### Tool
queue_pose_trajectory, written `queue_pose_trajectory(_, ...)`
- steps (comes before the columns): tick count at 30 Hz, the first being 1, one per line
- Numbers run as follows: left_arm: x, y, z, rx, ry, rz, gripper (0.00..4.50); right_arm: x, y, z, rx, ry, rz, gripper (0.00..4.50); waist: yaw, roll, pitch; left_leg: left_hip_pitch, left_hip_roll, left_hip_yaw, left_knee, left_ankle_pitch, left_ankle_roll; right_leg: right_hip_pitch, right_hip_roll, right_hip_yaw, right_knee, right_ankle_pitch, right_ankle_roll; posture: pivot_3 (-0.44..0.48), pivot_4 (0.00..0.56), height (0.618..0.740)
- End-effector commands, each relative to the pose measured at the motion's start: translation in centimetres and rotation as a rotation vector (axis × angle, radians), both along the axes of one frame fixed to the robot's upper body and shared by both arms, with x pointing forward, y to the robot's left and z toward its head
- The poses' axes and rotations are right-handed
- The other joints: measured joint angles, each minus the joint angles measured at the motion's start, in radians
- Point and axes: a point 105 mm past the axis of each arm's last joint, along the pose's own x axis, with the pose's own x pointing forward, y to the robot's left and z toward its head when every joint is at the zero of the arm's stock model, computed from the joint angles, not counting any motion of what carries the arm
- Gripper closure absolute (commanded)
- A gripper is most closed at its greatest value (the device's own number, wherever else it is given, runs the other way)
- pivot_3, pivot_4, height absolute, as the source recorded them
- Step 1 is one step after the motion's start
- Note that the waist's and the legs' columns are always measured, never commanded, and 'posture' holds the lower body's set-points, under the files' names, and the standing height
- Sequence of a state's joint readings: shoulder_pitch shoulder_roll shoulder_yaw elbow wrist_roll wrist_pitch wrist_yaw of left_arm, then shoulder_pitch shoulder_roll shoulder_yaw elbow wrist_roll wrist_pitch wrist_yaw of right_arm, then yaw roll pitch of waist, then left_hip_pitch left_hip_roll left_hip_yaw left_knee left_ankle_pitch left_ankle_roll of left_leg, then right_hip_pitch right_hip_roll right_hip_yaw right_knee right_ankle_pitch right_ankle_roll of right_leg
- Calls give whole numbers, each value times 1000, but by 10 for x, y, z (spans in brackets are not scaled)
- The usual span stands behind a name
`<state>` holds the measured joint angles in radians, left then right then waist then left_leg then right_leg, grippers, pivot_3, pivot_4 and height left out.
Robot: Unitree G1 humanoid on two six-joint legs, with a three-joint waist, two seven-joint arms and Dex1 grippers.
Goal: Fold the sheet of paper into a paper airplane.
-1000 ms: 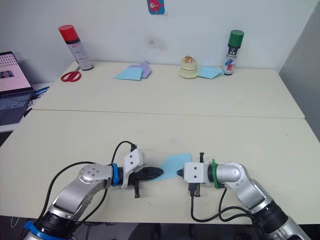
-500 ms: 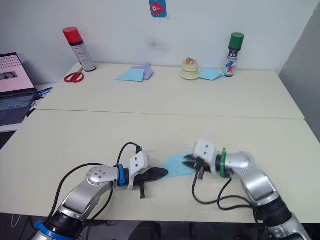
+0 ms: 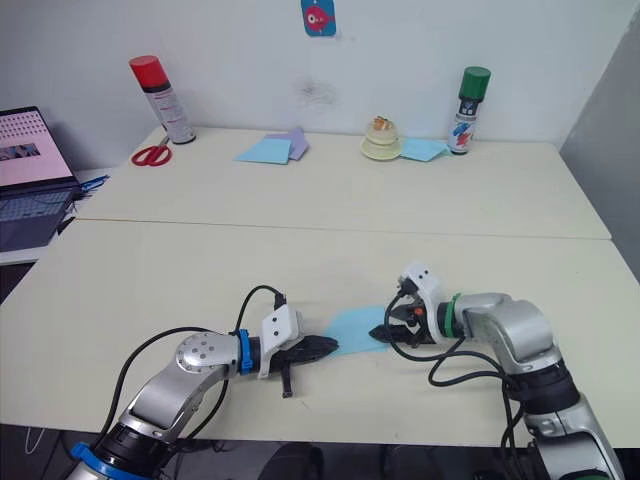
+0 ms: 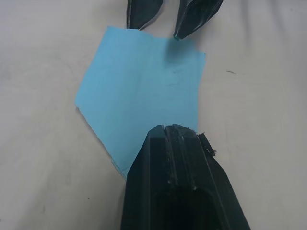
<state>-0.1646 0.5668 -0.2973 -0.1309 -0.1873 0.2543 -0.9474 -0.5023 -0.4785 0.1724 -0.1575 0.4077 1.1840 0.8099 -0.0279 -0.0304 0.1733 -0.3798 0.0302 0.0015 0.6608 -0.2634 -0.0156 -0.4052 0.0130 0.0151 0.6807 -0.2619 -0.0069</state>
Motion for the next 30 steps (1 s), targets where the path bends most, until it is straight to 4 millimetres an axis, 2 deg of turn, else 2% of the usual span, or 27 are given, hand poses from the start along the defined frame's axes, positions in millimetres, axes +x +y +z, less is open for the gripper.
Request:
queue_pose_trajectory(1,-12,1,-24,62,87,-5,4500,5,10,1,18,23,-6,826,0,0,0,0,0,0,0,0,0,0,0,0,0,0,0,0,150,729)
queue_pose_trajectory(6,-12,1,-24,63,87,-6,4500,6,32,7,90,79,34,826,-2,0,-2,0,0,0,0,0,0,0,0,0,0,0,0,0,150,729)
queue_pose_trajectory(11,-14,3,-25,67,88,-3,4500,9,37,11,128,89,46,826,-3,0,-2,0,1,0,-1,0,0,-1,1,0,0,0,0,0,150,729)
queue_pose_trajectory(14,-16,6,-26,72,91,-3,4500,8,38,13,133,79,70,1445,-3,0,-2,-1,1,0,-1,0,0,-1,1,0,-1,0,0,0,150,729)
queue_pose_trajectory(16,-17,9,-26,79,93,-3,4500,7,38,14,132,69,84,2091,-3,0,-2,-2,1,0,-1,0,1,-1,1,0,-1,0,0,0,150,729)
queue_pose_trajectory(22,-20,19,-30,106,102,5,4500,7,39,16,133,-2,118,4405,-5,1,-2,-1,2,0,-2,-1,1,-2,1,0,-1,-1,-1,0,150,729)
queue_pose_trajectory(24,-21,24,-30,113,107,14,4500,5,40,17,140,-26,136,4461,-6,1,-2,-1,2,0,-2,-1,1,-2,2,-1,-1,-1,-1,0,150,729)
queue_pose_trajectory(30,-29,47,-34,147,134,58,4500,-14,41,23,116,-306,345,4461,-5,1,-2,0,2,0,-4,-1,1,-2,2,0,-2,-2,-3,0,150,729)
